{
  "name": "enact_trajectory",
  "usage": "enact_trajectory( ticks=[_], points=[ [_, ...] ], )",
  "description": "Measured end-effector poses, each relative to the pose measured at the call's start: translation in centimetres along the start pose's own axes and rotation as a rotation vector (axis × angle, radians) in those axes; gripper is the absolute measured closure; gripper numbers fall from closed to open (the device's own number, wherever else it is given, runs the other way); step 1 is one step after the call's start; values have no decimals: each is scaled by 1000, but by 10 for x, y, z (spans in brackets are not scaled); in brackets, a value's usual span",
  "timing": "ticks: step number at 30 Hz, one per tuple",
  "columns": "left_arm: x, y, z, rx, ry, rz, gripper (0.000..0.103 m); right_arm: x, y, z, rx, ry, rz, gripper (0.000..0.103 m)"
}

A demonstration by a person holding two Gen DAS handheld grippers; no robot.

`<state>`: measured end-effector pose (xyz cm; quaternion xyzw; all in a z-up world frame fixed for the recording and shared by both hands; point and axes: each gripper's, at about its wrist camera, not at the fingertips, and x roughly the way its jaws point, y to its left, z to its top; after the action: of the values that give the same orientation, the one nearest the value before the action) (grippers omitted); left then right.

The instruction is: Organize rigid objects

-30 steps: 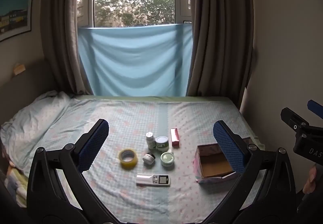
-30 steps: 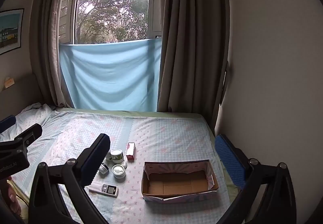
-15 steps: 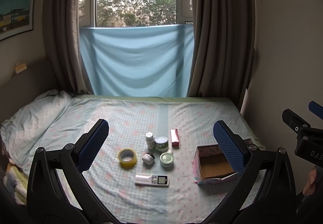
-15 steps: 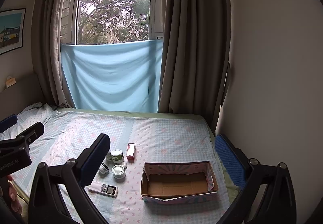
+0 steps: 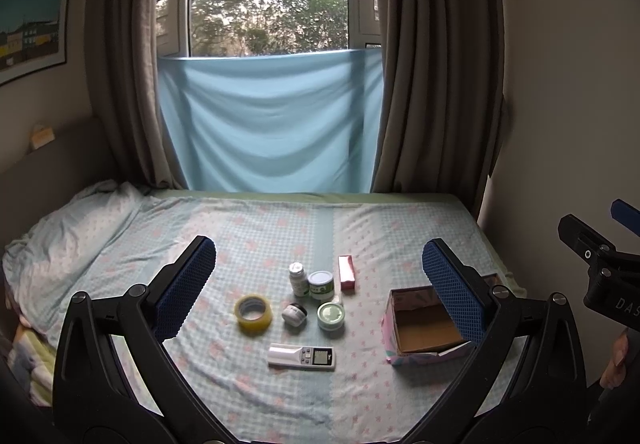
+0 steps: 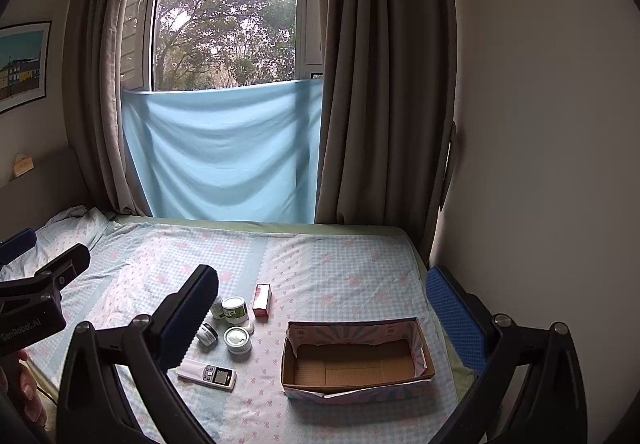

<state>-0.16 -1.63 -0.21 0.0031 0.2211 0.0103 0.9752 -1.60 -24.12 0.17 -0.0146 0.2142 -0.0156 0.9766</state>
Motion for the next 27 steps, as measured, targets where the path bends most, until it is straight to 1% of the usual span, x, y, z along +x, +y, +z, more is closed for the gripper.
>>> enact_trajectory(
  ticks=[19,27],
  points=[
    [5,-7,0,4,1,-11,0,2,-9,-1,32,-4,-10,0],
    [9,-4,2,-7,5,-18,0,4,-9,-1,32,-2,-11,0]
  ],
)
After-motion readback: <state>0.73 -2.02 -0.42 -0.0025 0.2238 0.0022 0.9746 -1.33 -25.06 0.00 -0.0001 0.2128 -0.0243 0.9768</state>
